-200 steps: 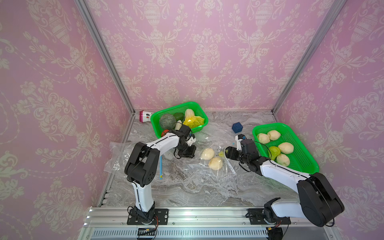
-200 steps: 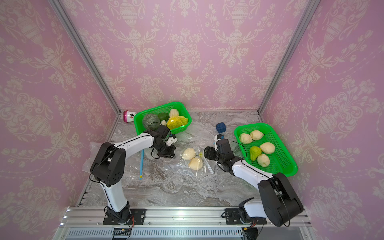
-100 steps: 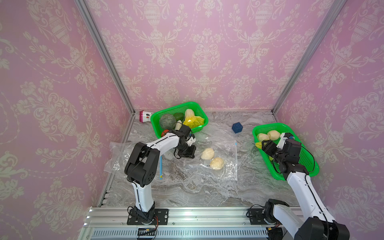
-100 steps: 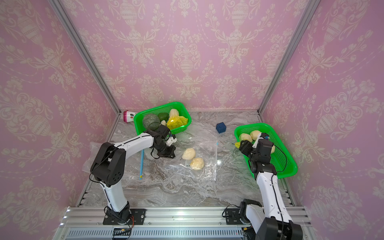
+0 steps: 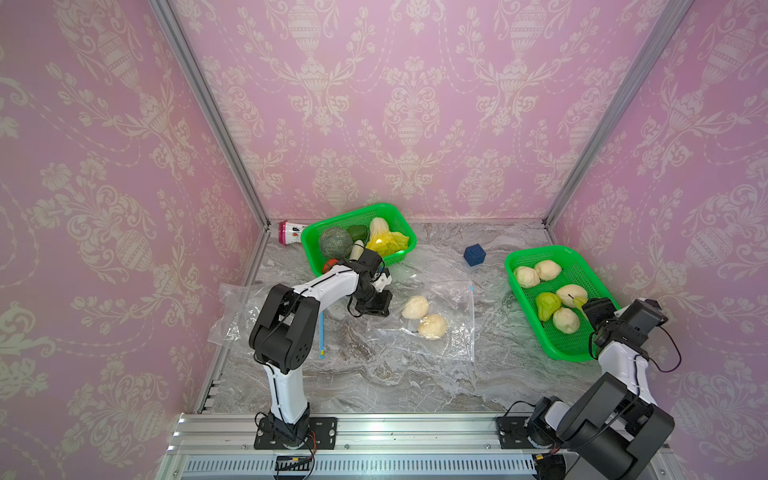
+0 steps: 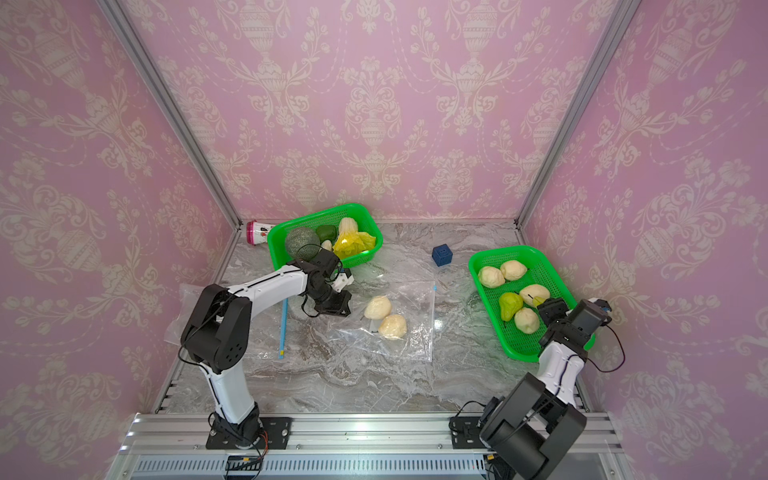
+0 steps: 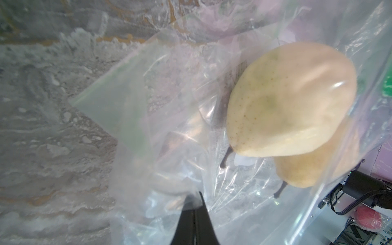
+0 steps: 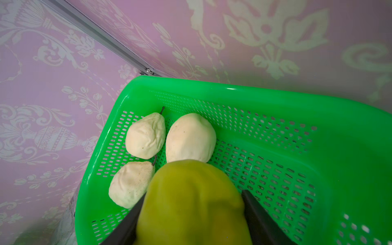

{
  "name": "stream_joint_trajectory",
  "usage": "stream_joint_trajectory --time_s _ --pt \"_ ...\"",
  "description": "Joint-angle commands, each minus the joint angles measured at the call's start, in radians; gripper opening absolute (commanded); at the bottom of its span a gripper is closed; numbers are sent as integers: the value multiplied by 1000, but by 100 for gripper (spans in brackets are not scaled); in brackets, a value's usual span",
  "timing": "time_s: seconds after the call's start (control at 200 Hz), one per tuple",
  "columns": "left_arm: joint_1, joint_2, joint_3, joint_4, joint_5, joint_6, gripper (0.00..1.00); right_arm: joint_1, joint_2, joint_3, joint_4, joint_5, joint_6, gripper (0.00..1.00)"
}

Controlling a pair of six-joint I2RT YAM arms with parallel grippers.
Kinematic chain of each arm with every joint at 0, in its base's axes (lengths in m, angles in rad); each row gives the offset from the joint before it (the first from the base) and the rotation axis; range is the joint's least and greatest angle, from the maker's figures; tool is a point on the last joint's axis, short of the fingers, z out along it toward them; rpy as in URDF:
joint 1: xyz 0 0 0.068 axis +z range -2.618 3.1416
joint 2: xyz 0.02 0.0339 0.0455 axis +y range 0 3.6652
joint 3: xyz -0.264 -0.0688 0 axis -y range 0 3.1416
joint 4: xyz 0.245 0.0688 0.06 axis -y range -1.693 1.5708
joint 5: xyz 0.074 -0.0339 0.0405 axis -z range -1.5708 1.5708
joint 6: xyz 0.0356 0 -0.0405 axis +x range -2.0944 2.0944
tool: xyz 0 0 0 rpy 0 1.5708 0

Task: Open the zip-top bag and take out the pear
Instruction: Place the pear in the basket, then pick up the pear from the zipper food storage bag.

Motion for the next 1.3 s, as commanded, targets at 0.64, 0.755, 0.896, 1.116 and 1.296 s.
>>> stream_joint_trajectory --time_s 0.64,0.755,0.896,1.116,1.296 --pt "7 16 25 -28 -12 42 0 213 -144 65 -123 -14 -91 85" --pt "7 13 25 -28 -16 44 0 349 -192 51 -157 -68 -67 77" --pt "7 11 25 -30 -20 45 0 521 -202 20 -192 -124 -69 70" --pt "7 17 26 -29 -16 44 0 765 -162 -30 -237 -158 -96 61" --pt "7 15 24 -30 -22 45 0 882 -116 -105 -191 -128 -65 52"
